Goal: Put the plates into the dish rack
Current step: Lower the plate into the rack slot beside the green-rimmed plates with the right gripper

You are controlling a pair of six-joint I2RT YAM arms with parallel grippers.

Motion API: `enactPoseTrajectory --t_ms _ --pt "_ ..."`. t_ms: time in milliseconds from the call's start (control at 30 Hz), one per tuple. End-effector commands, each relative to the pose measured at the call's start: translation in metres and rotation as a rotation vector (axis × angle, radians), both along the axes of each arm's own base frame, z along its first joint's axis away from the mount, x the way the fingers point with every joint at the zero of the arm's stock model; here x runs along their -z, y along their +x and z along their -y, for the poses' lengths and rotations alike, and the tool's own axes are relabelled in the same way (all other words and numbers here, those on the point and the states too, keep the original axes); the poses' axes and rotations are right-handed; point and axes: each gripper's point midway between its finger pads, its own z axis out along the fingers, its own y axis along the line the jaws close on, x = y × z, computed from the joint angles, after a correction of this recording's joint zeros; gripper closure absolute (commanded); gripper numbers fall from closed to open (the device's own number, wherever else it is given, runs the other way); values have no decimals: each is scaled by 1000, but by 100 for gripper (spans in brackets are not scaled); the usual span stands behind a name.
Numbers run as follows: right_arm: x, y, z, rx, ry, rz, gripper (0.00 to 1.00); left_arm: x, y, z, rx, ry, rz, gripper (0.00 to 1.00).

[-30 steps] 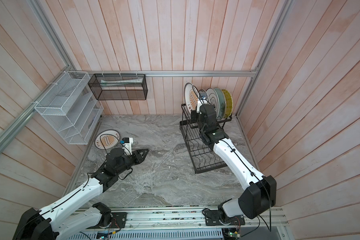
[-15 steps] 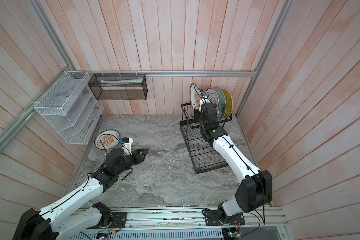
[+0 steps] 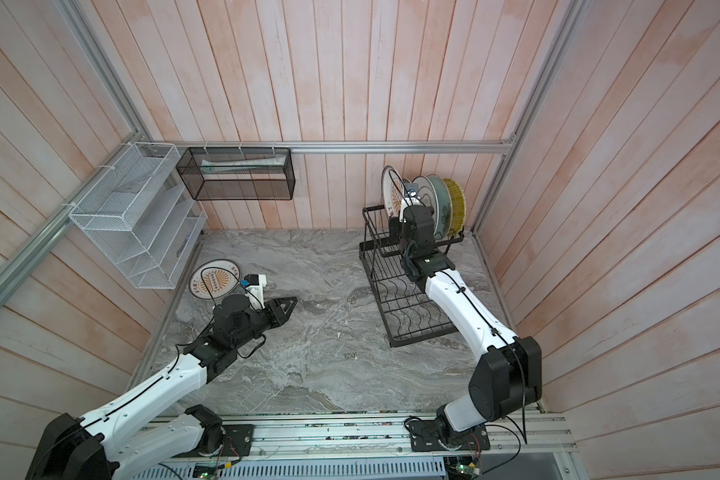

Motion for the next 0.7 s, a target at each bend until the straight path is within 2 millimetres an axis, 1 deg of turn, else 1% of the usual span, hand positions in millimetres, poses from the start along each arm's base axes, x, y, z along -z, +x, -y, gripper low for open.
enactPoseTrajectory --t_ms 0,367,667 --pt "-10 4 3 15 29 59 100 -15 5 2 0 -8 38 64" --pt "11 6 4 23 18 23 100 -15 5 2 -5 -5 39 64" --pt "26 6 1 10 33 -5 100 -13 5 1 -8 -4 34 64"
